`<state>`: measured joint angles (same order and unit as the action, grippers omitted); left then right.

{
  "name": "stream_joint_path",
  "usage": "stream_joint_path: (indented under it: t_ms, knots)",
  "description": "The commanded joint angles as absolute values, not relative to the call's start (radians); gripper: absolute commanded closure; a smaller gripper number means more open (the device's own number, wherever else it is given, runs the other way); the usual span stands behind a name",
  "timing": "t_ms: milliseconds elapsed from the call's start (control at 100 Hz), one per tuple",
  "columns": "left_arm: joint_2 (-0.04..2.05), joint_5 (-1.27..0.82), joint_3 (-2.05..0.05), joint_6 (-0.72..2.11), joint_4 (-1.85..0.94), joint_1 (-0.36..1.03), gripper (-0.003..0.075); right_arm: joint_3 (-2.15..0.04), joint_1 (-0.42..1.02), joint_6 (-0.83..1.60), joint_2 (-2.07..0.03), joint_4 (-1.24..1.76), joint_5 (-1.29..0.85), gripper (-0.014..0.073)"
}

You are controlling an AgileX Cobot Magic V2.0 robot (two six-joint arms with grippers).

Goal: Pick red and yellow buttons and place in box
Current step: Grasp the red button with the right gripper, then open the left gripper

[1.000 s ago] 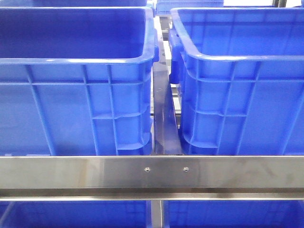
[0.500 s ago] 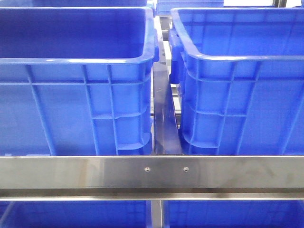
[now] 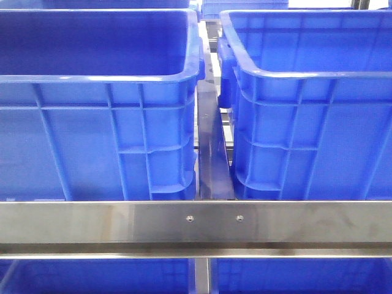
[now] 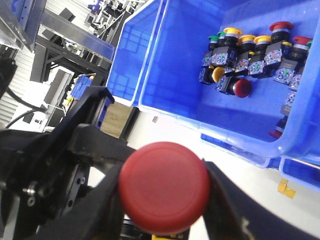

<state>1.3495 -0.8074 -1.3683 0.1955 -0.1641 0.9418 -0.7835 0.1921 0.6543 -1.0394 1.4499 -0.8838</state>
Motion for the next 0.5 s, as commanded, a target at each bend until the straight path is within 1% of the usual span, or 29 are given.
stream_joint_path:
  t_ms: [0,20,70,120,330,490]
  knots:
    - [1.317,-0.743,-1.397,0.198,-0.182,0.946,0.0378,-0.820,0.192,0.674,-1.031,1.517,-0.890,0.0485]
    - [1.317,-0.743,-1.397,0.198,-0.182,0.946,0.0339,-0.820,0.192,0.675,-1.031,1.517,-0.890,0.0485]
    - [1.317,-0.743,-1.397,0.198,-0.182,0.946,0.0272,-0.820,0.192,0.681,-1.031,1.517,-0.890,0.0485]
    - [1.317,-0.743,-1.397,0.198,-0.182,0.946,0.0237,-0.820,0.192,0.688,-1.031,1.517,-0.885,0.0485]
    - [1.317,-0.746,-1.397,0.198,-0.182,0.946,0.0239,-0.829,0.192,0.718,-1.030,1.517,-0.817,0.0485]
    - [1.315,-0.746,-1.397,0.191,-0.178,0.936,0.0240,-0.850,0.178,0.763,-1.030,1.516,-0.722,0.0485]
